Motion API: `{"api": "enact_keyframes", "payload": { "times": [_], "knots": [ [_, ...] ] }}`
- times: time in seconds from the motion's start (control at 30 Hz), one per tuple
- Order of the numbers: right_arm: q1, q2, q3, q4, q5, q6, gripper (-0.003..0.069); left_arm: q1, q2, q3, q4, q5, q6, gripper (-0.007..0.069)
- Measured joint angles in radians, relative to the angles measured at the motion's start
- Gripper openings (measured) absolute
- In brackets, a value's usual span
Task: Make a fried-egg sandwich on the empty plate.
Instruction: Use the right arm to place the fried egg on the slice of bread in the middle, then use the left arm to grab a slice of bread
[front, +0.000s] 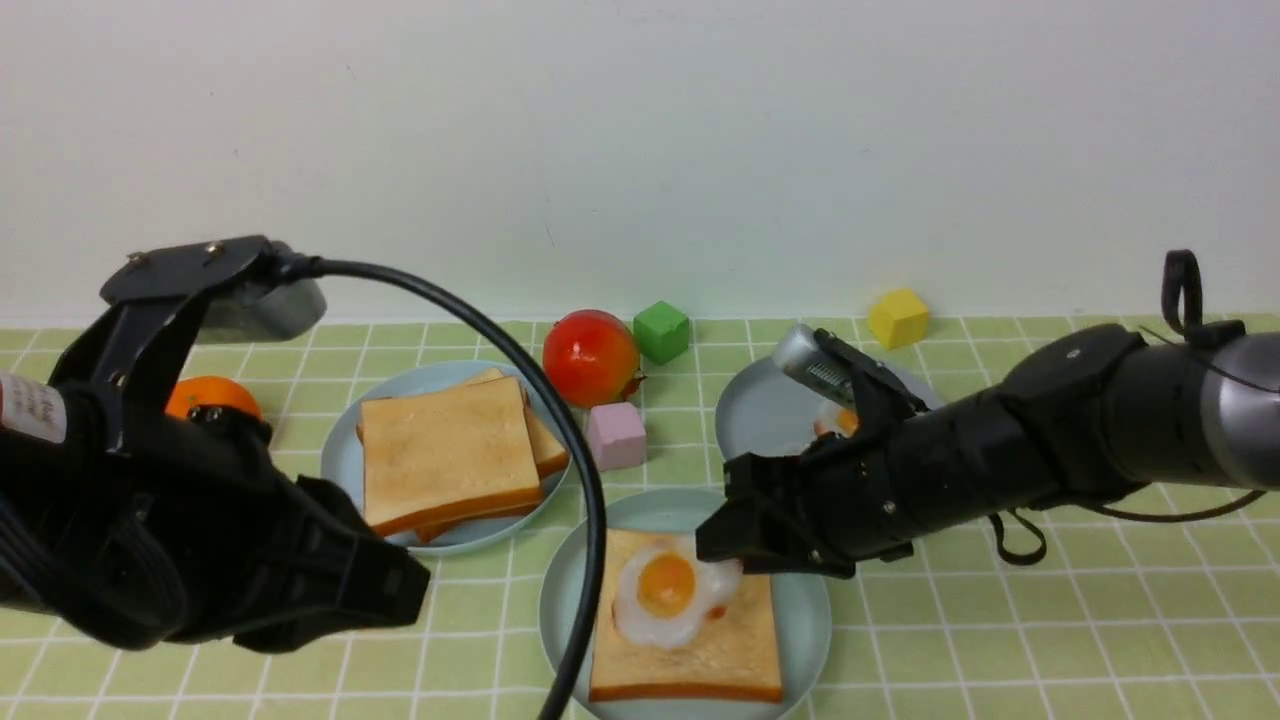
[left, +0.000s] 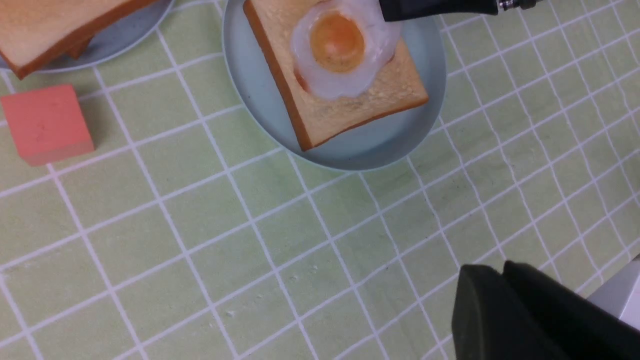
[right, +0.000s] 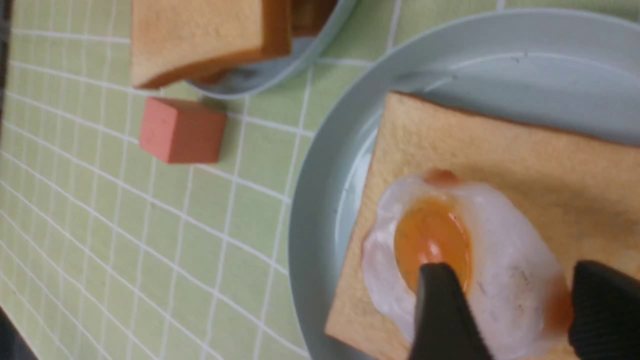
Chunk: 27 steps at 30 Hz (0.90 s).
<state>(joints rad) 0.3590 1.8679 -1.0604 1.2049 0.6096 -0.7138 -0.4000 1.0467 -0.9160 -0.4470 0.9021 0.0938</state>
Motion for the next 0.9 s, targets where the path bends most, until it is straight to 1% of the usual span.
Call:
{"api": "enact_keyframes", "payload": {
  "times": [0.03,0.07,0.1,0.13,0.17,0.2,0.27,0.37,0.4,0.43,0.5,0.53,0.63,0.73,0.77,0.83,0.87,0.9],
  "knots": [
    [0.0,-0.007,-0.001,-0.057,0.004,0.028,0.0425,0.0,0.0,0.0,-0.003,0.002,0.0,0.0059],
    [0.0,-0.009,-0.002,-0.07,0.004,0.036,0.0435,0.0,0.0,0.0,-0.003,0.002,0.0,0.0059],
    [0.0,-0.034,-0.011,-0.2,0.016,0.11,0.0517,0.0,0.0,0.0,-0.003,0.006,0.0,0.0059],
    [0.0,-0.042,-0.015,-0.238,0.02,0.133,0.0533,0.0,0.0,0.0,-0.003,0.005,0.0,0.0059],
    [0.0,-0.065,-0.037,-0.381,0.041,0.228,0.0579,0.0,0.0,0.0,-0.003,0.004,0.0,0.006],
    [0.0,-0.084,-0.054,-0.468,0.057,0.288,0.0609,0.0,0.0,0.0,-0.003,-0.002,0.0,0.006],
    [0.001,-0.136,-0.103,-0.658,0.106,0.441,0.0644,0.0,0.0,0.0,-0.003,-0.033,-0.001,0.0062],
    [0.025,-0.24,-0.203,-0.951,0.208,0.644,0.0654,0.0,0.007,0.0,-0.003,-0.127,-0.001,0.0068],
    [0.031,-0.255,-0.207,-0.964,0.213,0.653,0.0652,0.0,0.01,0.0,-0.003,-0.141,-0.001,0.0069],
    [0.041,-0.278,-0.222,-1.011,0.231,0.686,0.0647,0.0,0.015,0.0,-0.003,-0.17,-0.001,0.0069],
    [0.095,-0.376,-0.238,-1.087,0.261,0.738,0.061,0.0,0.055,0.0,-0.004,-0.242,-0.001,0.0071],
    [0.123,-0.416,-0.238,-1.1,0.271,0.744,0.0589,0.0,0.08,0.0,-0.006,-0.268,-0.007,0.0071],
    [0.218,-0.519,-0.215,-1.112,0.274,0.74,0.0517,0.0,0.176,0.0,-0.01,-0.331,-0.043,0.0073],
    [0.299,-0.583,-0.168,-1.112,0.27,0.714,0.0428,0.033,0.273,-0.007,-0.009,-0.329,-0.11,0.0074],
    [0.324,-0.602,-0.151,-1.112,0.27,0.703,0.0379,0.063,0.312,-0.02,-0.01,-0.302,-0.141,0.0074],
    [0.367,-0.639,-0.12,-1.114,0.265,0.693,0.0232,0.146,0.398,-0.07,-0.024,-0.224,-0.183,0.0074],
    [0.37,-0.642,-0.118,-1.114,0.261,0.692,0.0216,0.155,0.405,-0.075,-0.024,-0.218,-0.185,0.0074],
    [0.394,-0.669,-0.102,-1.113,0.251,0.683,0.0076,0.238,0.469,-0.123,-0.054,-0.178,-0.188,0.0074]
  ]
}}
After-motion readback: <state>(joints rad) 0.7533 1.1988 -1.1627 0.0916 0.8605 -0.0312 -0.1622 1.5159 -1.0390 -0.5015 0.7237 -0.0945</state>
